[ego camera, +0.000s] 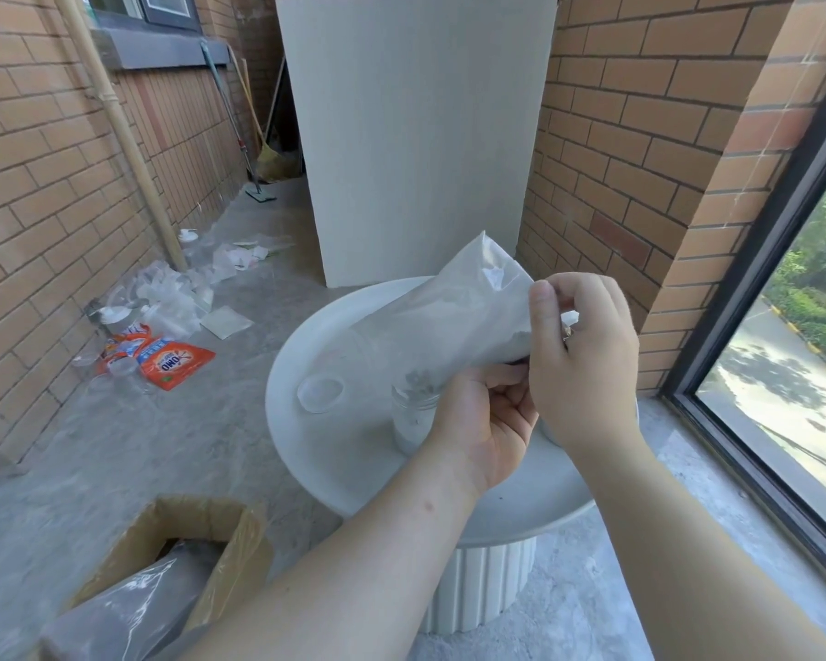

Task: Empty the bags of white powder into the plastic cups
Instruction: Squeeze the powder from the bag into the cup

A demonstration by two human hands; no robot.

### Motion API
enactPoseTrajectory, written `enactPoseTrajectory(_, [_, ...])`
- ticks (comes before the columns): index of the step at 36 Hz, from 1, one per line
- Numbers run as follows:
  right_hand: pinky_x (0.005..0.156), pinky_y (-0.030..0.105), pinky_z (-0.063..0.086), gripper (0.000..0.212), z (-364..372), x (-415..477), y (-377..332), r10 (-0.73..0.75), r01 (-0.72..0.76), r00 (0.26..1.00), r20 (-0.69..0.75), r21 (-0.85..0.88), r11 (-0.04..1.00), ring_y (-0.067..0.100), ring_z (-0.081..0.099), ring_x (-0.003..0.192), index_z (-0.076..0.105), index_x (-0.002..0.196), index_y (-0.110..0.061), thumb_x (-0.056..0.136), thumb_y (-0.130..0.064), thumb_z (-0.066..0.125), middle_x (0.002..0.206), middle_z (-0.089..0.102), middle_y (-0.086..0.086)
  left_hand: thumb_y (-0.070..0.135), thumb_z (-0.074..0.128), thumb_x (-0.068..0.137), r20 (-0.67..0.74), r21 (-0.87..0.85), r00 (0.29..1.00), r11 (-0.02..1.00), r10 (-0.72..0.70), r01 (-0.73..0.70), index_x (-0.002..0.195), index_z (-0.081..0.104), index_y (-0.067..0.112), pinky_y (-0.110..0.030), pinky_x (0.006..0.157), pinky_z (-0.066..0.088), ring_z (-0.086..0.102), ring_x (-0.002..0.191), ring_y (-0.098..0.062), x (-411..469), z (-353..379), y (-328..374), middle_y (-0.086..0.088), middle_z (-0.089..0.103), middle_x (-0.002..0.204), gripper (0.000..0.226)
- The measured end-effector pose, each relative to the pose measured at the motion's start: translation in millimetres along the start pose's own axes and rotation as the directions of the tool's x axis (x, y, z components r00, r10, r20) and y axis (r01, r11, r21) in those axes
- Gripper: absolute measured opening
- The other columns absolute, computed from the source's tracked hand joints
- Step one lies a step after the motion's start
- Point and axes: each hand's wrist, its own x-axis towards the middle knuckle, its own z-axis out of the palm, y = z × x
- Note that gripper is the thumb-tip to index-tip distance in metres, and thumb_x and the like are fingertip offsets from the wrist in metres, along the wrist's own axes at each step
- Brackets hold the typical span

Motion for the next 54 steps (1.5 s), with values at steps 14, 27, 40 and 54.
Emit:
enactPoseTrajectory(14, [0.075,0.006,0.035,0.012,0.7,0.2,1.3,-0.029,0.029,0.999,-0.034,-0.011,1.0,-0.013,0.047,0.093,0.062,0.094,-0.014,0.103,-0.016,0.054,0.099,0.056,-0.001,-0.017,0.036,0.082,-0.008,0.047,1.0,0.999,-0.002,0.002,0.076,0.062,0.002,-0.015,0.043,0.047,0.063,0.048,-0.01,-0.3,1.0,-0.1,-0.003,0.066,0.061,0.033])
enactPoseTrajectory(27, [0.075,0.005,0.034,0.013,-0.1,-0.2,1.2,-0.039,0.038,0.998,-0.044,-0.015,0.999,-0.015,0.046,0.093,0.062,0.094,-0.013,0.103,-0.016,0.053,0.098,0.055,-0.002,-0.017,0.036,0.083,-0.002,0.051,1.0,0.999,-0.003,0.003,0.077,0.063,0.002,-0.016,0.046,0.049,0.064,0.051,-0.01,-0.4,0.4,0.4,-0.003,0.067,0.063,0.033])
enactPoseTrajectory(40, [0.076,0.004,0.033,0.012,-0.8,0.6,1.3,-0.028,0.027,0.999,-0.034,-0.018,0.999,-0.014,0.047,0.09,0.06,0.092,-0.017,0.103,-0.017,0.054,0.096,0.057,-0.002,-0.017,0.037,0.083,-0.022,0.048,1.0,0.999,-0.001,0.002,0.075,0.061,0.002,-0.015,0.045,0.048,0.062,0.047,-0.01,-2.3,2.3,0.1,-0.003,0.065,0.058,0.033])
enactPoseTrajectory(54, [0.077,0.005,0.034,0.013,-0.5,0.4,1.7,-0.056,0.055,0.997,-0.062,-0.027,0.998,-0.013,0.047,0.09,0.063,0.094,-0.012,0.102,-0.016,0.054,0.094,0.056,-0.003,-0.018,0.036,0.085,-0.031,0.072,0.999,0.997,0.01,-0.008,0.068,0.061,0.002,-0.014,0.042,0.046,0.062,0.045,-0.01,-5.6,5.2,0.3,-0.002,0.063,0.054,0.036])
